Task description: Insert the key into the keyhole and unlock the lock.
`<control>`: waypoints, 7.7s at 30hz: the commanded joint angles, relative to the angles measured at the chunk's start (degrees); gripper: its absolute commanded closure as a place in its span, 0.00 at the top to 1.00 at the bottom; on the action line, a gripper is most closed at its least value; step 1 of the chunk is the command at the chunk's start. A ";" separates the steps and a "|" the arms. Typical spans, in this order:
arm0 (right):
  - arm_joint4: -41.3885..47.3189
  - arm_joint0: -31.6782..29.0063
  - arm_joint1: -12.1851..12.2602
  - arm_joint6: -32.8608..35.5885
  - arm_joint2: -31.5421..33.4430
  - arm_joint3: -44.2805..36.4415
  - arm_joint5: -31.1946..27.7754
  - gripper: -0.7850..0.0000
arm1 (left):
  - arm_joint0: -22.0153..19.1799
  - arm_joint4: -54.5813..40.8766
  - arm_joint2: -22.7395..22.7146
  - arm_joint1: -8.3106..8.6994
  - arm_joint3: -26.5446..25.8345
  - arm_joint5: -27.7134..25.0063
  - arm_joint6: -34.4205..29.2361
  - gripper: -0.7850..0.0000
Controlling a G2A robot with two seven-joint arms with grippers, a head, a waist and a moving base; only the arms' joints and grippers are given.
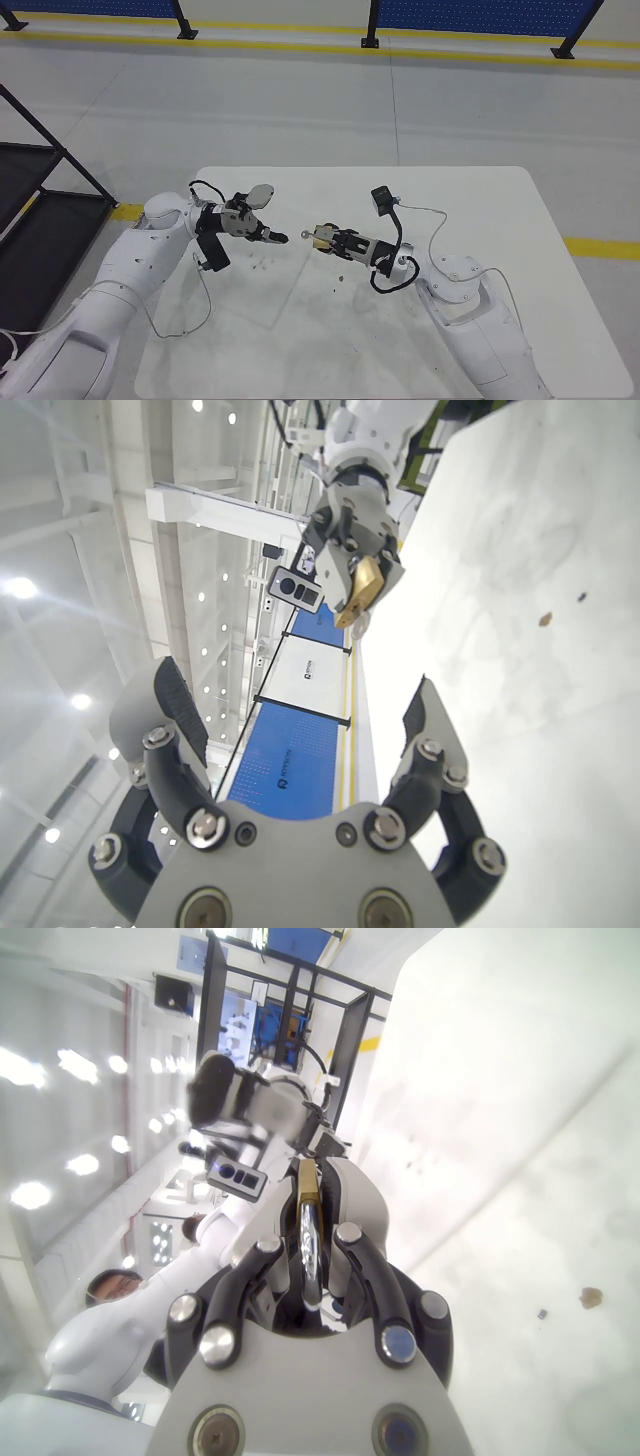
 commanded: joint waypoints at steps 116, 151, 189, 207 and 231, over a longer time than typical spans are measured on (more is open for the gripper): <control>0.00 0.00 0.00 0.00 0.00 0.00 0.00 0.00 | -7.62 -172.39 19.77 10.63 -9.21 -19.20 -164.96 1.00; 0.00 0.00 0.00 0.00 0.00 0.00 0.00 0.00 | -5.97 -173.15 14.77 7.16 -9.31 -16.81 -168.37 0.51; 0.00 0.00 0.00 0.00 0.00 0.00 0.00 0.00 | -3.89 -169.34 9.29 3.16 -7.99 -14.57 -170.63 0.24; 0.00 0.00 0.00 0.00 0.00 0.00 0.00 0.00 | -3.30 -168.55 7.19 1.63 -6.57 -13.76 -171.43 0.16; 0.00 0.00 0.00 0.00 0.00 0.00 0.00 0.00 | -3.47 -167.28 6.20 -0.55 -4.89 -12.38 -172.81 0.00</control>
